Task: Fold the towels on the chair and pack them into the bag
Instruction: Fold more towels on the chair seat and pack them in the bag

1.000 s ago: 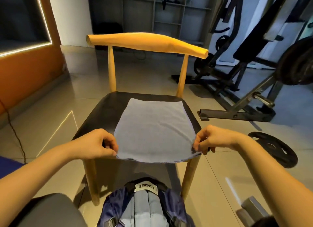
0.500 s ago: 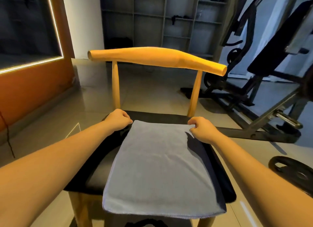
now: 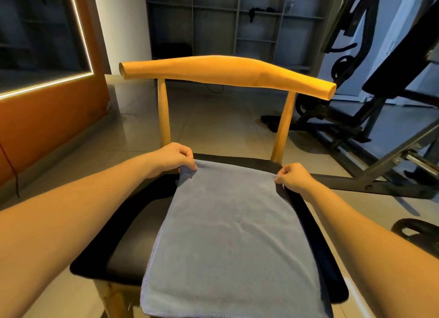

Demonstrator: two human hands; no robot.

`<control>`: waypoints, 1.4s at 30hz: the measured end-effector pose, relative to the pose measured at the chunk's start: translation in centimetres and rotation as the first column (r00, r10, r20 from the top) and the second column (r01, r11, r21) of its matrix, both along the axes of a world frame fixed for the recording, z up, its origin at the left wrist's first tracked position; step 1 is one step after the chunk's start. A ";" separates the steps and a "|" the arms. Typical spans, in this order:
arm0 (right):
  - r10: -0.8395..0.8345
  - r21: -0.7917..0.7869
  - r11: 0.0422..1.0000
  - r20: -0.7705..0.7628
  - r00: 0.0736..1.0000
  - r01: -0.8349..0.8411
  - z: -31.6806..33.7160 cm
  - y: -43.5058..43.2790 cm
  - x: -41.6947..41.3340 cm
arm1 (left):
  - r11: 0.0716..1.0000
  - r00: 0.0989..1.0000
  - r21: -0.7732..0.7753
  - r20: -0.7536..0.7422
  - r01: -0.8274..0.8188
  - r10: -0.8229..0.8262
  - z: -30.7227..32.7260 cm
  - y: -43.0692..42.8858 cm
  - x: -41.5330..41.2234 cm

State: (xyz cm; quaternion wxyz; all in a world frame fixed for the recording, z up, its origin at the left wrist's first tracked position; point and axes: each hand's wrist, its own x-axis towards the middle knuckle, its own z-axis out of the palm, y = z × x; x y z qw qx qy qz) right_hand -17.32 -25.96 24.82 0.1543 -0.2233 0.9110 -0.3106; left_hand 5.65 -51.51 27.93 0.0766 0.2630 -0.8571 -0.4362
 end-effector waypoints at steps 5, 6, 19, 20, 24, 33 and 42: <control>-0.036 -0.076 0.996 0.086 0.996 0.042 0.3 0.7 -1.0 | 0.971 1.000 0.240 0.022 -0.006 0.000 0.8 -0.3 0.2; -0.031 -0.090 0.995 0.104 0.994 0.040 0.4 0.9 -1.3 | 0.960 1.000 0.281 0.027 -0.004 -0.004 0.8 -0.5 0.3; -0.061 -0.178 0.977 0.277 0.959 0.114 0.8 2.6 -2.2 | 0.991 0.994 -0.116 0.078 -0.063 0.073 -1.5 -2.4 -0.2; -0.067 -0.170 0.979 0.266 0.962 0.115 0.9 2.6 -2.2 | 0.989 0.990 -0.127 0.111 -0.072 0.086 -1.8 -2.3 -0.3; -0.082 -0.173 0.978 0.182 0.980 0.114 1.9 2.3 -1.7 | 0.968 0.972 -0.122 0.049 -0.221 0.229 -2.3 -2.5 -0.4; -0.218 -0.318 0.895 0.302 0.928 0.313 5.1 -0.1 -0.8 | 0.925 0.923 -0.001 -0.061 -0.380 0.379 -0.2 -2.5 -1.3; -0.099 -0.535 0.811 0.271 0.957 0.236 8.4 3.8 2.1 | 0.918 0.897 -0.119 -0.289 -0.379 0.333 4.2 0.5 2.7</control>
